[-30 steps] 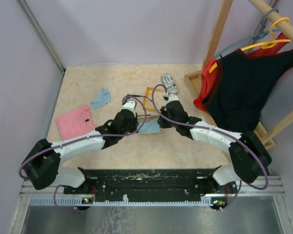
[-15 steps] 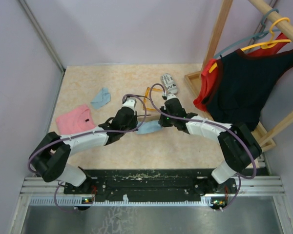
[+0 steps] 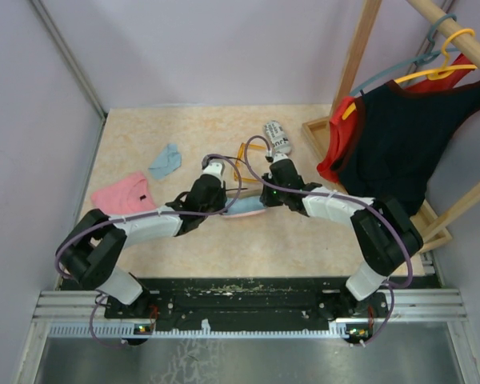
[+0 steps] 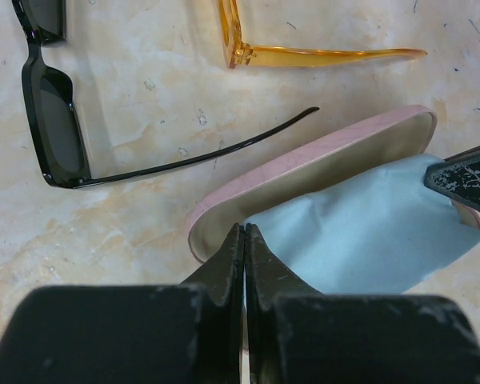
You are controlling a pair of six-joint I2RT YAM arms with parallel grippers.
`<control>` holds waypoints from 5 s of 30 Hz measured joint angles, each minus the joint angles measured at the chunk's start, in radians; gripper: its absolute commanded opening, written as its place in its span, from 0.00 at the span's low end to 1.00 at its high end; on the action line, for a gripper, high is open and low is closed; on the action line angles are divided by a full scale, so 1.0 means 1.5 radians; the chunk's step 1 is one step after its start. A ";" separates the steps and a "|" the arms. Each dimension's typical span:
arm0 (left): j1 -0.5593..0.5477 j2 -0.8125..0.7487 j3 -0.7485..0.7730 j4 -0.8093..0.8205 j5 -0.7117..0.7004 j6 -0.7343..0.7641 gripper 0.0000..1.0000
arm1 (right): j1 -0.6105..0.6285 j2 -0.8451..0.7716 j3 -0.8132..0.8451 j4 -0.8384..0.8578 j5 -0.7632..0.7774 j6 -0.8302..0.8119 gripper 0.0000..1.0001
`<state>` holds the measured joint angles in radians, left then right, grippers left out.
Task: Organize the sunglasses
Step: Place the glasses cleaning cloth in the sunglasses case.
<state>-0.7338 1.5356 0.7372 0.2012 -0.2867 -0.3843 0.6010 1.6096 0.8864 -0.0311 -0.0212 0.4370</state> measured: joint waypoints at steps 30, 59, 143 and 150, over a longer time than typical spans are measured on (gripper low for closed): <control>0.007 0.019 0.000 0.038 -0.023 0.023 0.01 | -0.011 0.052 0.035 0.014 -0.004 -0.012 0.00; 0.008 0.019 -0.010 0.048 -0.024 0.030 0.01 | -0.011 0.037 0.035 0.016 0.001 -0.012 0.00; 0.023 -0.018 -0.018 0.069 -0.039 0.016 0.45 | -0.019 -0.043 0.003 0.005 0.018 -0.036 0.38; 0.023 -0.085 -0.036 0.043 -0.036 0.004 0.47 | -0.019 -0.047 0.004 -0.012 -0.005 -0.138 0.40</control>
<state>-0.6994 1.4086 0.6834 0.2653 -0.3405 -0.3782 0.5728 1.5398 0.8921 -0.0490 -0.0292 0.2306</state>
